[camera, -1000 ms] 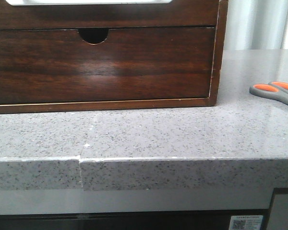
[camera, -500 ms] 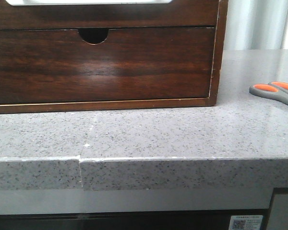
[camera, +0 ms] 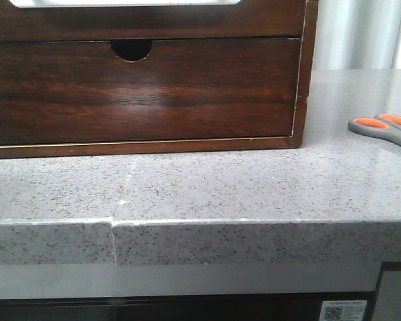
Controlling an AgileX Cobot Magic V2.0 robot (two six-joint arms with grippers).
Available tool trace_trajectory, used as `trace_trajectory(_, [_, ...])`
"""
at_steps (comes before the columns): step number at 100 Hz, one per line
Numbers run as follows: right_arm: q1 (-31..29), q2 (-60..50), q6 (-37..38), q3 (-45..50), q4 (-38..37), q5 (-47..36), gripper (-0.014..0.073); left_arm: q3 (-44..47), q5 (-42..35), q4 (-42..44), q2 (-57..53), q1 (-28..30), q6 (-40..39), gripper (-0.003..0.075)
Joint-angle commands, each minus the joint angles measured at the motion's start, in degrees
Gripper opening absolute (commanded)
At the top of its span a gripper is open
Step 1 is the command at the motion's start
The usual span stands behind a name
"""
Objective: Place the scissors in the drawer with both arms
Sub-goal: 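Move the left gripper up to the white drawer handle, then close the left gripper on the white drawer handle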
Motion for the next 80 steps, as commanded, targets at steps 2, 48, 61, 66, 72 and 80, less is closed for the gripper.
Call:
trace_trajectory(2, [-0.08,0.76,-0.24,-2.07,0.16,-4.53,-0.0061,-3.64,-4.80,6.96,4.12,-4.16,-0.26,0.0350])
trace_trajectory(48, [-0.08,0.76,-0.24,-2.07,0.16,-4.53,-0.0061,-14.45,-0.81,38.59,20.85,-15.74,1.13,0.0350])
trace_trajectory(61, [-0.08,0.76,-0.24,-2.07,0.16,-4.39,-0.0061,-16.65,-0.54,38.81,24.07,-15.94,1.13,0.0350])
trace_trajectory(66, [-0.08,0.76,-0.24,-2.07,0.16,-4.39,-0.0061,-17.39,-0.04,38.81,25.01,-15.94,1.13,0.0350])
trace_trajectory(72, [-0.08,0.76,-0.24,-2.07,0.16,-4.39,-0.0061,-18.14,0.64,39.06,26.08,-15.94,1.13,0.0350])
trace_trajectory(80, [-0.08,0.76,-0.24,-2.07,0.16,-4.39,-0.0061,-19.12,1.61,41.12,26.97,-15.94,1.13,0.0344])
